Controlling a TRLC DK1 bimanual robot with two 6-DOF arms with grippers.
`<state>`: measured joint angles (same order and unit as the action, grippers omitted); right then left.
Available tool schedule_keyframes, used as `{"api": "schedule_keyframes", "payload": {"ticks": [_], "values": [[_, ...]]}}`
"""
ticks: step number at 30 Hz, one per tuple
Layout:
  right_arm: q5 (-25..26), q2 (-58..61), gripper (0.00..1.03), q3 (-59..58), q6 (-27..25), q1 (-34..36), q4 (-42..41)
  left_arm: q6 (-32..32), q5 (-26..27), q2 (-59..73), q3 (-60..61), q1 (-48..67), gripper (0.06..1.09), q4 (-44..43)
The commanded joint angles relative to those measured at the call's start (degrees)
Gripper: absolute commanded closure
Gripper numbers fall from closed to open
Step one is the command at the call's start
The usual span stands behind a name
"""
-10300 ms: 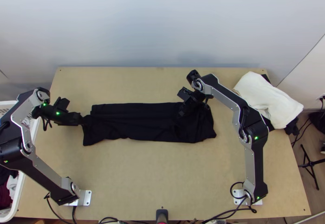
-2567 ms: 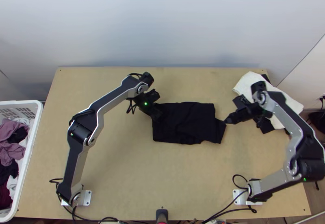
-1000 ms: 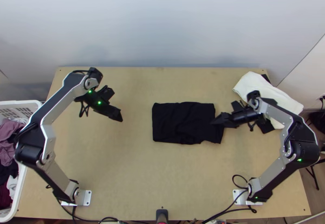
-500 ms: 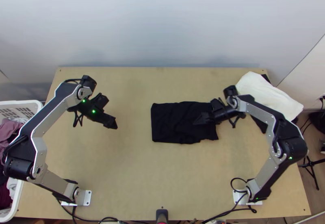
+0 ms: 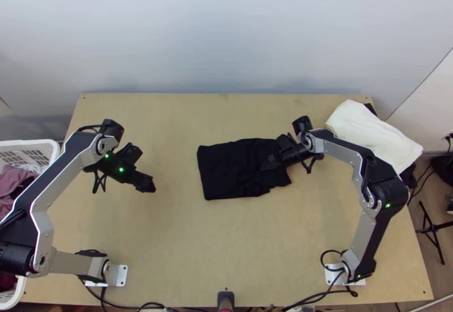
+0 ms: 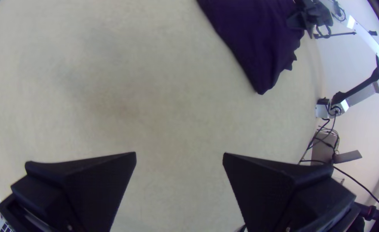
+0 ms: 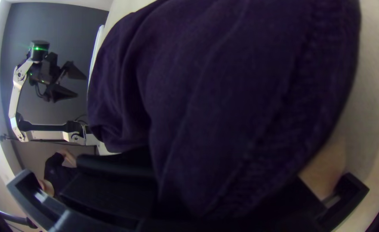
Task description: Fold the t-shirt
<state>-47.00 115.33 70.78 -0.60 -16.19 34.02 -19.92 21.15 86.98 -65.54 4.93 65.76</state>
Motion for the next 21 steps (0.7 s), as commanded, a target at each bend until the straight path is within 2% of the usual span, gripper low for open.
{"api": "schedule_keyframes", "payload": {"ticks": [1, 4, 7, 10, 16, 21], "values": [[-2.39, -1.77, 1.00, 1.11, 0.51, -1.39, 0.17, -0.29, -0.05, -2.96, 3.40, -1.76, 0.10, -0.63], [-6.79, -6.78, 1.00, 4.19, 0.69, -1.31, 2.81, -0.47, -0.05, -3.48, 3.75, -2.29, 0.10, -0.63], [-8.63, -10.04, 1.00, 9.99, 0.69, -0.78, 7.11, -0.82, -0.05, -3.75, 4.10, -2.56, 0.10, -0.63], [-8.90, -10.56, 1.00, 14.38, 1.04, 0.63, 8.78, -0.91, -0.14, -3.84, 4.19, -2.64, 0.10, -0.54], [-8.90, -8.80, 1.00, 16.14, 1.57, 7.57, 9.49, -2.14, -0.14, -3.92, 2.87, -3.43, 0.10, 0.34], [-8.98, -8.10, 1.00, 18.16, 2.71, 9.24, 11.33, -3.63, -0.14, -3.75, 2.70, -4.67, 0.10, 0.60]]}}
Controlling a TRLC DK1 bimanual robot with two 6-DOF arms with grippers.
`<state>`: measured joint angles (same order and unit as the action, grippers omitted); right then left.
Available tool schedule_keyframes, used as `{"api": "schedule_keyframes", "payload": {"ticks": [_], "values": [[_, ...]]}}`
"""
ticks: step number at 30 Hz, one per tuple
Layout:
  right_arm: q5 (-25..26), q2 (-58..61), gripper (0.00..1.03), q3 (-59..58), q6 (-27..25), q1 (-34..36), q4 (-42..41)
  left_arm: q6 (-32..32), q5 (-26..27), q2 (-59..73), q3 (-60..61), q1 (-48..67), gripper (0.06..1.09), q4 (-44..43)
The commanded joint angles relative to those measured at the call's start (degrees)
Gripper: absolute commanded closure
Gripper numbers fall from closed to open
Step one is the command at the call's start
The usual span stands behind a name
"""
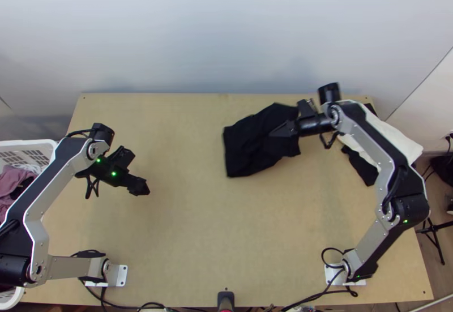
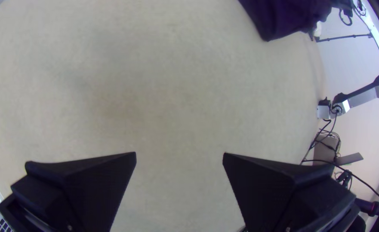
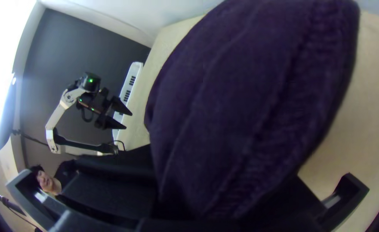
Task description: Fold the t-shirt
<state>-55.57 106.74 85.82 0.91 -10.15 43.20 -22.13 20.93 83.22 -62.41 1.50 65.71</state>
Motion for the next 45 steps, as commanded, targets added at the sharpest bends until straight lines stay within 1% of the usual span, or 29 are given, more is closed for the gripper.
{"api": "schedule_keyframes", "payload": {"ticks": [1, 5, 8, 14, 18, 21, 29, 38, 45], "values": [[-0.50, 0.49, 1.00, 3.56, 1.20, 2.95, 2.33, -1.51, 0.08, 0.01, -0.25, -1.32, 0.10, 0.64], [-0.42, -0.04, 1.00, 7.25, 1.55, 2.68, 2.41, -2.13, -0.01, -0.43, 0.54, -1.67, 0.10, 1.26], [-0.42, 0.14, 1.00, 12.00, 2.78, 4.18, 2.41, -2.83, -0.01, -1.22, 1.68, -2.20, 0.10, 1.44], [-0.42, 2.77, 1.00, 21.67, 6.56, 9.89, 2.41, -3.97, -0.19, -2.27, 3.17, -2.90, 0.10, 1.79], [-0.42, 4.71, 1.00, 27.65, 8.15, 13.40, 2.33, -4.85, -0.19, -3.24, 4.32, -3.26, 0.10, 2.05], [-0.42, 5.32, 1.00, 30.19, 9.46, 16.13, 2.33, -5.56, -0.27, -3.86, 5.37, -3.52, 0.10, 2.14], [-0.33, 3.48, 1.00, 29.40, 9.73, 25.45, 3.29, -6.35, -0.27, -4.82, 7.39, -3.61, 0.10, 2.05], [-0.33, 2.33, 1.00, 25.18, 8.23, 34.85, 3.47, -7.58, -0.27, -4.65, 8.36, -3.52, 0.10, 1.70], [-0.42, 3.56, 1.00, 21.14, 3.75, 41.00, 3.47, -8.37, -0.19, -3.50, 8.27, -2.90, 0.10, 1.35]]}}
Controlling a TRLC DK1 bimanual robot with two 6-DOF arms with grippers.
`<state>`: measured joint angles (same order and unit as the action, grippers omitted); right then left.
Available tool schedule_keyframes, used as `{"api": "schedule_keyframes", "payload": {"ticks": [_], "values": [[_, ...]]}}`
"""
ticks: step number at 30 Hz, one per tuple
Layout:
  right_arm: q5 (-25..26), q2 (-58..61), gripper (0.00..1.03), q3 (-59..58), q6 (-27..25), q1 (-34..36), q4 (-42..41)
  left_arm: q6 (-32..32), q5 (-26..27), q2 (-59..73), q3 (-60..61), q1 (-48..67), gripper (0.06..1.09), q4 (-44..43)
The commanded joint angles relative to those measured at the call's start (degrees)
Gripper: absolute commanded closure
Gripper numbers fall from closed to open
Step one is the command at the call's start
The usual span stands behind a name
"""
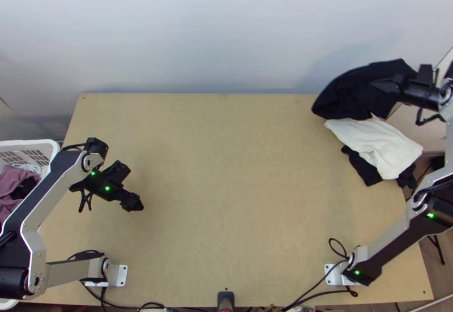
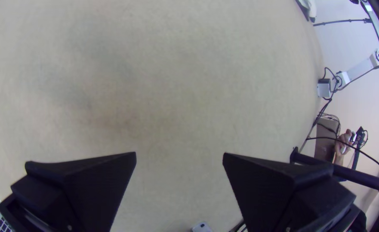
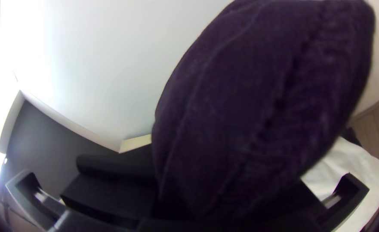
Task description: Fold the t-shirt
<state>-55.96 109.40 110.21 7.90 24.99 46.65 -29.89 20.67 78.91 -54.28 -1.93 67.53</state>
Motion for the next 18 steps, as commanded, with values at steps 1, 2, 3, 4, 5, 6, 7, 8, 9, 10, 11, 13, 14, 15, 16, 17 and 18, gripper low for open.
{"api": "schedule_keyframes", "payload": {"ticks": [1, 2, 3, 4, 5, 6, 7, 8, 9, 10, 11, 13, 14, 15, 16, 17, 18], "values": [[-0.02, 1.16, 1.00, -3.51, -3.51, 6.91, 0.02, -0.61, 0.08, 0.89, 0.14, 0.62, 0.10, -0.55], [-0.02, 1.60, 1.00, -3.78, -3.77, 7.70, 0.02, -0.61, 0.08, 0.98, 0.14, 0.62, 0.10, -0.64], [-0.02, 1.95, 1.00, -4.22, -3.95, 8.41, 0.02, -0.61, 0.08, 1.15, 0.14, 0.62, 0.10, -0.64], [-0.02, 2.04, 1.00, -5.27, -4.30, 8.84, 0.02, -0.61, 0.08, 1.42, 0.23, 0.70, 0.10, -0.73], [-0.02, 1.95, 1.00, -6.85, -5.62, 9.28, 0.02, -0.61, 0.08, 1.68, 0.40, 0.70, 0.10, -0.91], [-0.02, 1.78, 1.00, -8.52, -6.93, 9.72, 0.02, -0.61, 0.08, 1.94, 0.49, 0.70, 0.10, -1.08], [-0.02, 1.69, 1.00, -10.11, -8.25, 10.25, 0.02, -0.61, 0.08, 2.12, 0.58, 0.70, 0.10, -1.35], [-0.02, 1.69, 1.00, -11.60, -9.40, 10.95, 0.02, -0.61, 0.08, 2.30, 0.67, 0.79, 0.10, -1.52], [-0.02, 1.86, 1.00, -12.92, -10.27, 11.74, 0.02, -0.61, 0.08, 2.38, 0.67, 0.79, 0.10, -1.61], [-0.02, 2.13, 1.00, -14.15, -11.15, 12.45, 0.02, -0.61, 0.08, 2.56, 0.67, 0.79, 0.10, -1.78], [-0.02, 2.39, 1.00, -15.38, -11.94, 12.80, 0.02, -0.61, 0.08, 2.74, 0.67, 0.79, 0.10, -1.87], [0.24, 2.57, 1.00, -17.75, -14.67, 13.68, -0.07, -0.61, 0.08, 3.09, 0.67, 0.79, 0.10, -1.87], [0.42, 2.66, 1.00, -18.81, -15.90, 14.38, -0.25, -0.61, 0.08, 3.09, 0.67, 0.79, 0.10, -1.96], [0.51, 2.92, 1.00, -19.69, -16.51, 15.26, -0.77, -0.61, 0.08, 3.18, 0.76, 0.88, 0.10, -1.96], [0.59, 3.36, 1.00, -20.48, -17.04, 16.40, -1.39, -0.61, 0.08, 3.18, 0.76, 0.88, 0.10, -1.96], [0.68, 4.06, 1.00, -20.92, -17.48, 17.46, -1.57, -0.61, 0.08, 3.18, 0.84, 0.88, 0.10, -1.96], [0.68, 5.12, 1.00, -21.27, -17.75, 18.34, -1.57, -0.61, 0.08, 3.18, 1.02, 0.88, 0.10, -1.96]]}}
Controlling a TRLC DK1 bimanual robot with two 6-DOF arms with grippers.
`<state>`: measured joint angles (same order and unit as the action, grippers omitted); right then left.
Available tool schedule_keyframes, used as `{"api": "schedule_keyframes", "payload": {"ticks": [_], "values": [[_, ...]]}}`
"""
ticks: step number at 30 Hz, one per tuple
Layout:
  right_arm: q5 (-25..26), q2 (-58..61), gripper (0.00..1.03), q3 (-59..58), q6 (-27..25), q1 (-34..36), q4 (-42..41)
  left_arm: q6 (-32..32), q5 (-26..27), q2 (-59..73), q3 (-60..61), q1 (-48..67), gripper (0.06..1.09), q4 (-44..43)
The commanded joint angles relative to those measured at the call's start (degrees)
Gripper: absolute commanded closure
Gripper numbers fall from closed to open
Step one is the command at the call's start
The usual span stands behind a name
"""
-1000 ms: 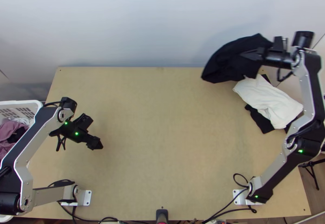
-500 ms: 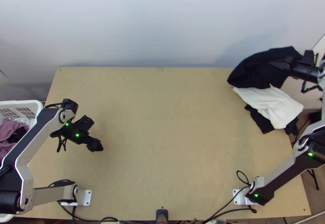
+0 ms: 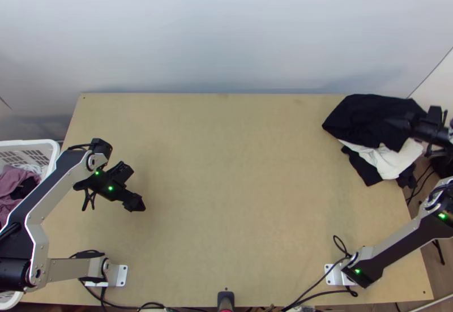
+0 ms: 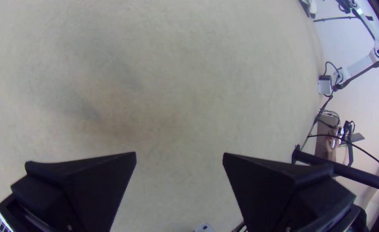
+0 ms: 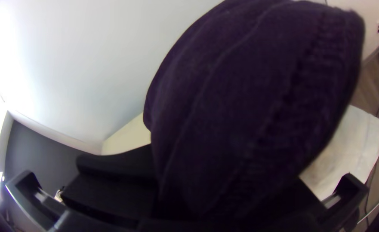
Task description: Fold the t-shirt
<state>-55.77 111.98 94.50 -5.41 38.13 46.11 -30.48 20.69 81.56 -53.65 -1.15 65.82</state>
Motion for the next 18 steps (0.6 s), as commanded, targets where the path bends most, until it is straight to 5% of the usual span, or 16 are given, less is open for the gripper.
{"api": "schedule_keyframes", "payload": {"ticks": [1, 9, 16, 18], "values": [[0.48, 3.42, 1.00, -5.99, -4.61, 5.90, -0.93, -0.02, 0.05, 0.62, 0.65, 0.09, 0.10, -0.26], [0.40, 9.04, 0.99, -8.10, -8.30, 10.74, -0.67, 0.68, 0.05, 0.88, 0.91, 1.94, 0.10, -0.52], [0.48, 11.85, 0.48, -4.76, -9.09, 12.14, 2.06, 1.48, 0.05, 0.53, 1.09, 2.64, 0.10, -0.52], [0.48, 12.03, 0.24, -2.21, -9.09, 12.50, 6.19, 1.56, 0.05, 0.18, 1.09, 2.91, 0.10, -0.43]]}}
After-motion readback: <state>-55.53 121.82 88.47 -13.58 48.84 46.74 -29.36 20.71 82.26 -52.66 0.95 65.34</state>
